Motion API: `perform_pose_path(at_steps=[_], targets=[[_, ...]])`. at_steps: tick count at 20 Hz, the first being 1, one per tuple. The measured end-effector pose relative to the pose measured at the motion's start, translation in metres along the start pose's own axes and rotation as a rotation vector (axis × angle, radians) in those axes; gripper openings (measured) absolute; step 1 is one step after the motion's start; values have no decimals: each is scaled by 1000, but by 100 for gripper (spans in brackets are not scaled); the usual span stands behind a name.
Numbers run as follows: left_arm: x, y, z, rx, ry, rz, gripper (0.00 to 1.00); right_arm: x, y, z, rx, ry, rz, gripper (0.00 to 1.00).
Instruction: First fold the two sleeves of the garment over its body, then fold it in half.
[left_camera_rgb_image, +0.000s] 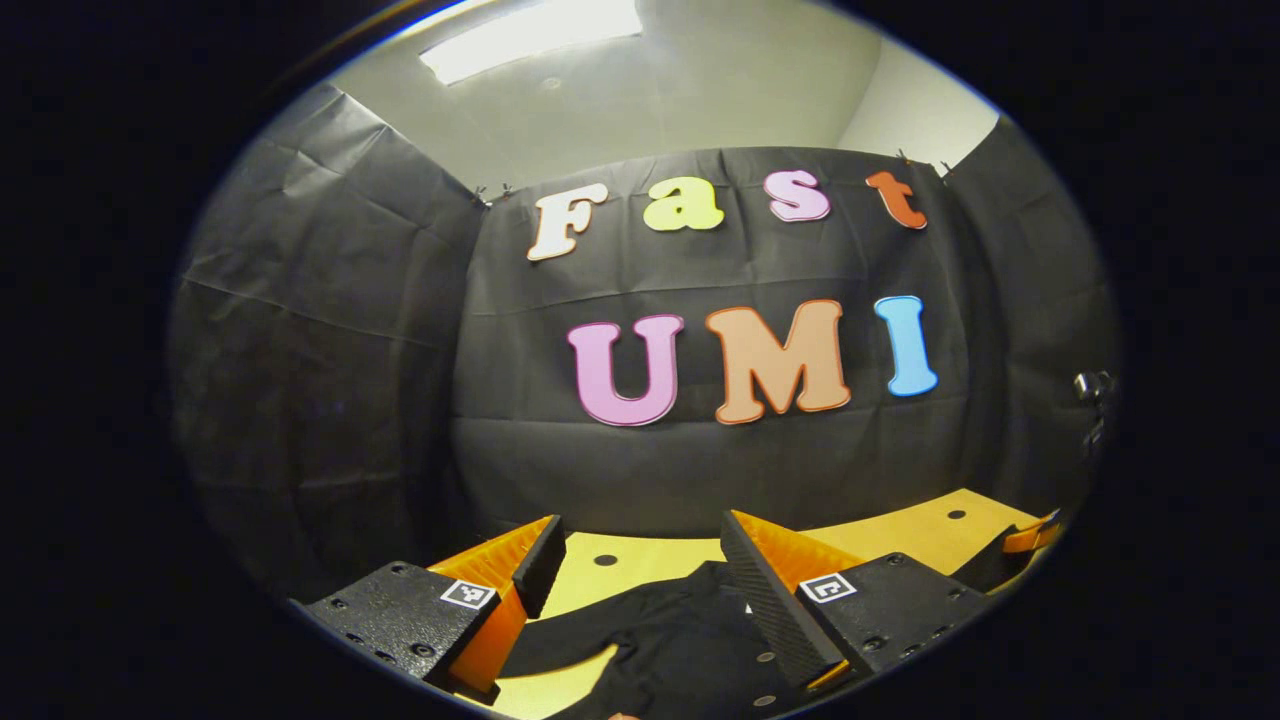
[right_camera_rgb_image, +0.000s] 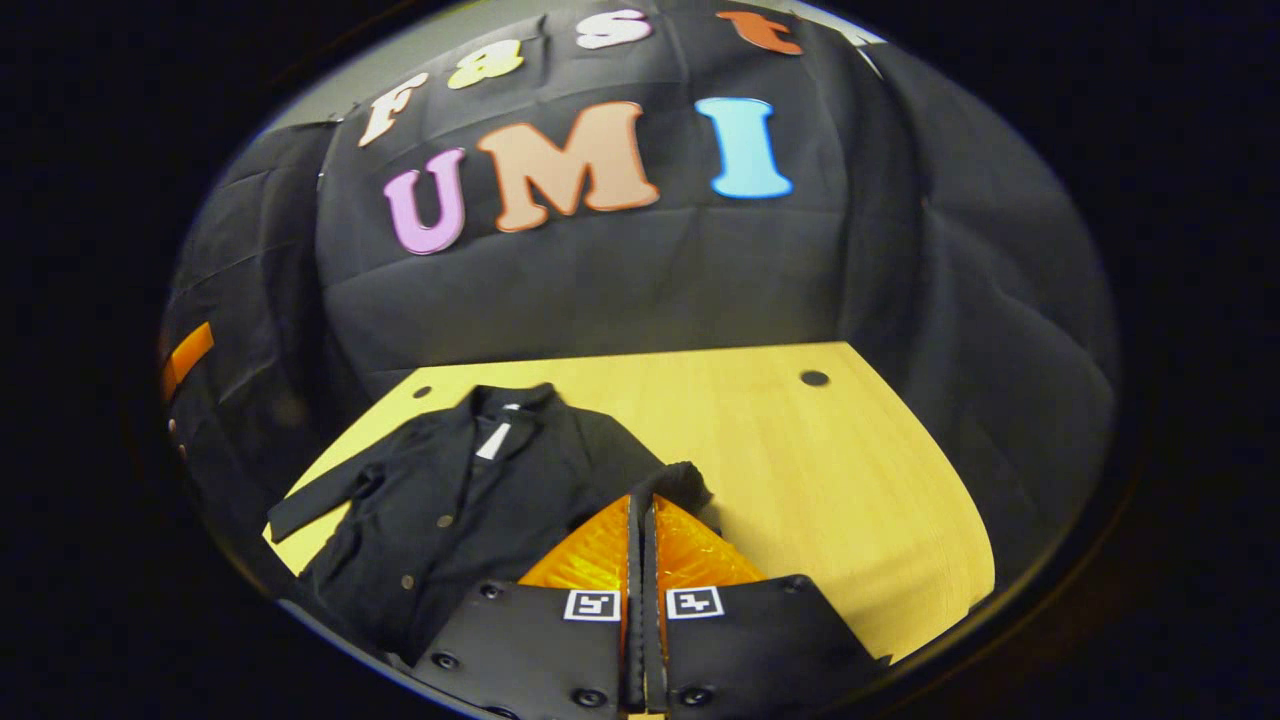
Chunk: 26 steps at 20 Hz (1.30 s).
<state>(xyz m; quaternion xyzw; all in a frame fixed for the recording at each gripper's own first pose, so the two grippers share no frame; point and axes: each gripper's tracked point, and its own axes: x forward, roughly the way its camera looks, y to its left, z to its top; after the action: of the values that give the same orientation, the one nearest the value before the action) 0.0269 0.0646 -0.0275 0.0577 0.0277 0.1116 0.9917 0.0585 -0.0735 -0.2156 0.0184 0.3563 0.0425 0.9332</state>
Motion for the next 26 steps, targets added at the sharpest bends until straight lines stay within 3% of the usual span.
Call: perform_pose_path(at_steps=[5, 6, 11, 15, 16, 17, 18, 25, 26], targets=[[-14, 68, -15, -24, 30, 96, 94, 8, 96, 25, -118, -20, 120, 2], [-17, 81, -19, -25, 36, 113, 99, 11, 114, 30, -137, -26, 143, 2], [-29, 136, -35, -23, 69, 180, 99, 40, 188, 38, -161, -20, 216, 2], [-38, 174, -46, -1, 84, 218, 99, 74, 237, 34, -199, 14, 238, 2], [-40, 184, -52, 1, 93, 228, 89, 83, 247, 31, -212, 25, 240, 2], [-42, 192, -59, 1, 106, 237, 99, 91, 258, 27, -224, 38, 242, 2], [-44, 202, -64, 0, 119, 247, 94, 101, 269, 24, -238, 45, 244, 3], [-50, 254, -116, 4, 221, 289, 94, 171, 324, -6, -292, 129, 215, 2], [-50, 258, -126, 8, 240, 288, 94, 178, 336, -7, -283, 140, 238, 3]])
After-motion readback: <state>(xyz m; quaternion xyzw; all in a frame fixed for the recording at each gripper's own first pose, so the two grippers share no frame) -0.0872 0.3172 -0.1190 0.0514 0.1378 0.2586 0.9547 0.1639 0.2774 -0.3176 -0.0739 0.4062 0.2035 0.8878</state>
